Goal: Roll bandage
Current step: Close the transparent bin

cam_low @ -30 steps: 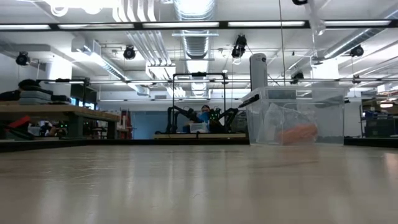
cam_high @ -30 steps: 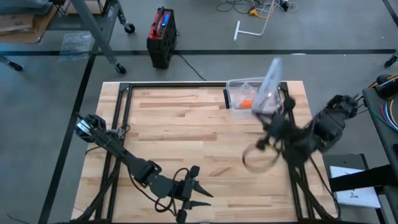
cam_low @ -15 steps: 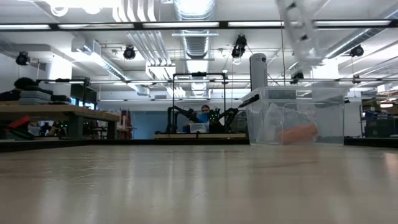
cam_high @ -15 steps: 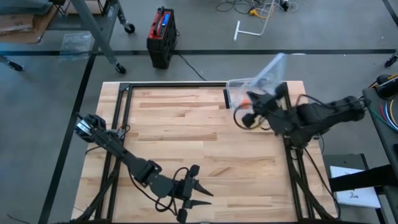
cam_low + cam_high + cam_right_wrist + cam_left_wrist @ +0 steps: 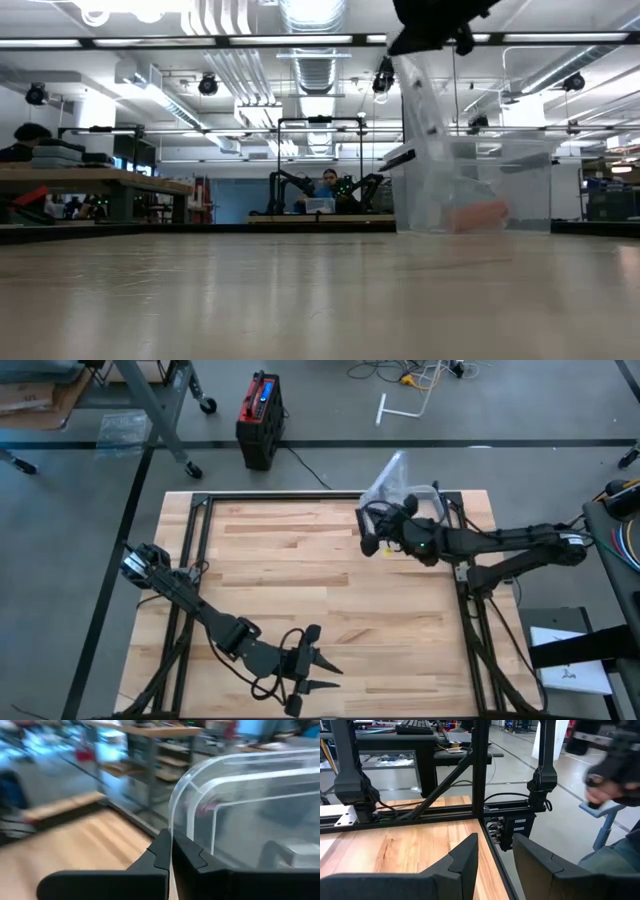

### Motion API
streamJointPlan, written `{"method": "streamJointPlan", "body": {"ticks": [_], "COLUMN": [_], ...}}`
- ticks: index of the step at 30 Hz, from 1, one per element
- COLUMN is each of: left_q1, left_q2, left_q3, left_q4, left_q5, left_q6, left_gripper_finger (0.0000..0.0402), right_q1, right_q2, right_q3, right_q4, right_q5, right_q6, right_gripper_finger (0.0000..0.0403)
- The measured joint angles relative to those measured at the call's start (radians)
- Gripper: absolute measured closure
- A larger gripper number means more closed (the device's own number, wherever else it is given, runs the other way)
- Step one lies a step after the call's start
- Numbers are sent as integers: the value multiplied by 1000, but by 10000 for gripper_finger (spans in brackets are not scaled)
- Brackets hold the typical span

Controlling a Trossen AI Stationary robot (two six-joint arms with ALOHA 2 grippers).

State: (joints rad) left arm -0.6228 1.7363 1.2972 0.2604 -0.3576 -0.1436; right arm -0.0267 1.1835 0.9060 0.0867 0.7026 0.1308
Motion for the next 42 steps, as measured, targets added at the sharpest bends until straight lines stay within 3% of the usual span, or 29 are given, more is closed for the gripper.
{"method": "streamJointPlan", "body": {"ticks": [9,15,18,23,26,29,33,42], "left_q1": [0,-60,-134,-247,-257,-233,-196,-143], "left_q2": [-2,-105,-150,-166,-146,-120,-95,-35], "left_q3": [0,-2,-1,-4,-3,-4,-4,-4], "left_q4": [-7,-110,-166,-199,-185,-189,-208,-209], "left_q5": [0,-49,-245,-721,-849,-843,-830,-900], "left_q6": [-18,-58,-34,60,81,79,79,205], "left_gripper_finger": [287,287,287,287,285,274,244,166], "right_q1": [120,211,246,299,320,337,349,396], "right_q2": [180,227,205,160,145,144,132,100], "right_q3": [49,193,276,360,371,372,377,378], "right_q4": [244,252,250,251,250,244,254,269], "right_q5": [-155,-165,-160,-156,-153,-193,-371,-378], "right_q6": [104,-38,-116,-175,-149,-143,-162,20], "right_gripper_finger": [403,403,403,403,403,403,403,403]}}
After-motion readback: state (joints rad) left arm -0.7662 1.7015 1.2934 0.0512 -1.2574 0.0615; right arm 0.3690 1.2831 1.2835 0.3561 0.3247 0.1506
